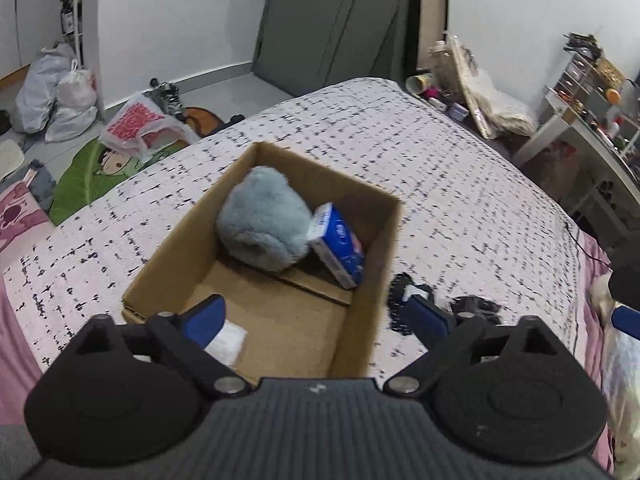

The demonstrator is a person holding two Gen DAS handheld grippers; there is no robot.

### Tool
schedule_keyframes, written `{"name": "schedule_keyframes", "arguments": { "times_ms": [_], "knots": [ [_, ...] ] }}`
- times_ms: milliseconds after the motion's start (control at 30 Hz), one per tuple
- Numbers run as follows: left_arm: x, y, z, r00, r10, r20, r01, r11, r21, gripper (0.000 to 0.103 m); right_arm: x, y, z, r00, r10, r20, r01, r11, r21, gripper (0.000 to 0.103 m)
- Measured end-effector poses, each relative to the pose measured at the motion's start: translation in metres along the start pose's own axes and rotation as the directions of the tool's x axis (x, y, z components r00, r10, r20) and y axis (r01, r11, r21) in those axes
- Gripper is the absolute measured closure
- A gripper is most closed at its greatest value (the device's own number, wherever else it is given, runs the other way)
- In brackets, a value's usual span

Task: Organize soft objects
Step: 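Move both grippers back over the remaining items on the bed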

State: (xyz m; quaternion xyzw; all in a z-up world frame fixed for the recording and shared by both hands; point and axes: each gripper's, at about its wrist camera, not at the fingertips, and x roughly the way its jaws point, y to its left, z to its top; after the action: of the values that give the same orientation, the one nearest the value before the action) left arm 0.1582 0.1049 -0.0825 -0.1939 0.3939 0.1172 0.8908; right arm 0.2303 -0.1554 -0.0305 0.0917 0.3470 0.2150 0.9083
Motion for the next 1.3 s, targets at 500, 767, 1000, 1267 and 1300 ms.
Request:
{"name": "schedule_keyframes", "arguments": {
  "times_ms": [500, 767, 1000, 1267, 1300],
  "knots": [
    [-0.036, -0.033, -0.006, 0.995, -0.044, 0.087, 0.043, 0.999, 0.013, 0.000, -0.039, -0.044, -0.005, 1.000, -0.016, 0.008, 0.016, 0.999, 0.030, 0.000],
    [-0.049, -0.046, -0.012, 0.991, -0.099, 0.095, 0.096, 0.995, 0.028, 0.000, -0.050, -0.052, -0.005, 1.000, -0.007, 0.015, 0.007, 1.000, 0.014, 0.000],
    [-0.058, -0.066, -0.017, 0.992, -0.088, 0.088, 0.080, 0.993, 0.091, 0.000, -0.061, -0.064, -0.005, 1.000, -0.017, 0.014, 0.017, 1.000, 0.025, 0.000],
    [-0.060, -0.081, -0.022, 0.996, -0.078, 0.048, 0.073, 0.992, 0.101, 0.000, -0.063, -0.083, -0.007, 1.000, -0.010, -0.006, 0.010, 0.997, 0.071, 0.000],
    [-0.059, -0.083, -0.023, 0.996, -0.077, 0.035, 0.073, 0.992, 0.099, 0.000, -0.061, -0.086, -0.009, 1.000, -0.003, -0.012, 0.004, 0.996, 0.087, 0.000]
  ]
}}
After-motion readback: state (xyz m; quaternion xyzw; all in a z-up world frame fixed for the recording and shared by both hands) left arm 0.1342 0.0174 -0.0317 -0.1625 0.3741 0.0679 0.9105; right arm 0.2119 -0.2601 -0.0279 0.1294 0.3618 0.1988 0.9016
